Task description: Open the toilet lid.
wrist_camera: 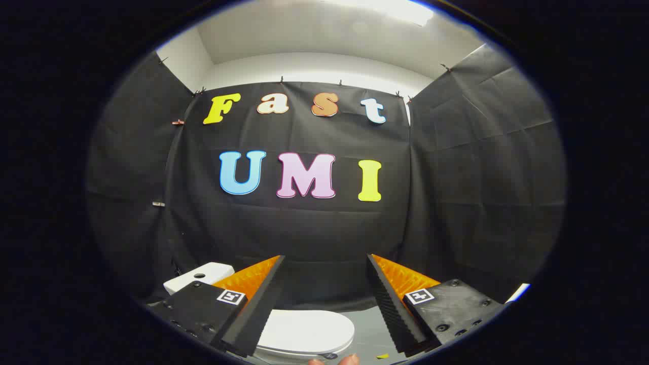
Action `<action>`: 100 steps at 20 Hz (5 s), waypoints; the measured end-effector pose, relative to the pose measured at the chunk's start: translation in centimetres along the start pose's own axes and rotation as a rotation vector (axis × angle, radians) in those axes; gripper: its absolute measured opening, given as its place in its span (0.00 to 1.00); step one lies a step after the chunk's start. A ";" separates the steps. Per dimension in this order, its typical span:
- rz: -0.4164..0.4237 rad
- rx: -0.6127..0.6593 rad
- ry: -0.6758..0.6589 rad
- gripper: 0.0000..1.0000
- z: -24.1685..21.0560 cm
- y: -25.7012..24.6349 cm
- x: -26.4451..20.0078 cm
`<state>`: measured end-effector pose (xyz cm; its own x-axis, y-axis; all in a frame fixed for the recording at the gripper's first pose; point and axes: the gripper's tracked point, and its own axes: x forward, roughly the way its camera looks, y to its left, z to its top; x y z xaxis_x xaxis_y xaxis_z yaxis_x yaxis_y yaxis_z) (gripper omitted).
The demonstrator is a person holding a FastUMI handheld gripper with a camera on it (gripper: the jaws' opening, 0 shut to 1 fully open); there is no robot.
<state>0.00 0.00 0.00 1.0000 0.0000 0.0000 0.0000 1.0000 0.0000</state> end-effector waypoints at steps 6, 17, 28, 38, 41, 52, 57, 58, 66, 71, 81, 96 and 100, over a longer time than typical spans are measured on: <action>-0.008 -0.008 0.017 0.98 -0.6 0.2 0.2; -0.056 -0.052 0.016 0.99 -0.8 -0.4 0.2; -0.042 -0.028 -0.022 0.98 -0.5 -0.1 0.2; -0.045 -0.075 -0.061 0.98 -7.3 -1.3 2.2; -0.023 -0.096 -0.063 0.98 -10.5 -0.9 2.4; 0.135 -0.027 -0.002 0.98 -24.7 0.9 2.8; 0.107 0.055 0.136 0.98 -33.0 -1.8 3.6; 0.103 0.094 0.187 0.99 -34.7 -2.1 3.7; 0.134 0.585 0.658 0.99 -48.5 -2.5 2.8; 0.085 0.846 0.843 0.99 -53.9 -3.3 1.5; 0.072 1.060 0.952 0.86 -57.4 -2.7 2.0; 0.050 0.988 0.947 0.14 -55.8 -1.8 2.9; 0.036 0.834 0.919 0.14 -52.2 -1.2 3.5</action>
<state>3.48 -1.15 -52.23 0.6284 0.3640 -0.6875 0.3090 0.6943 0.6500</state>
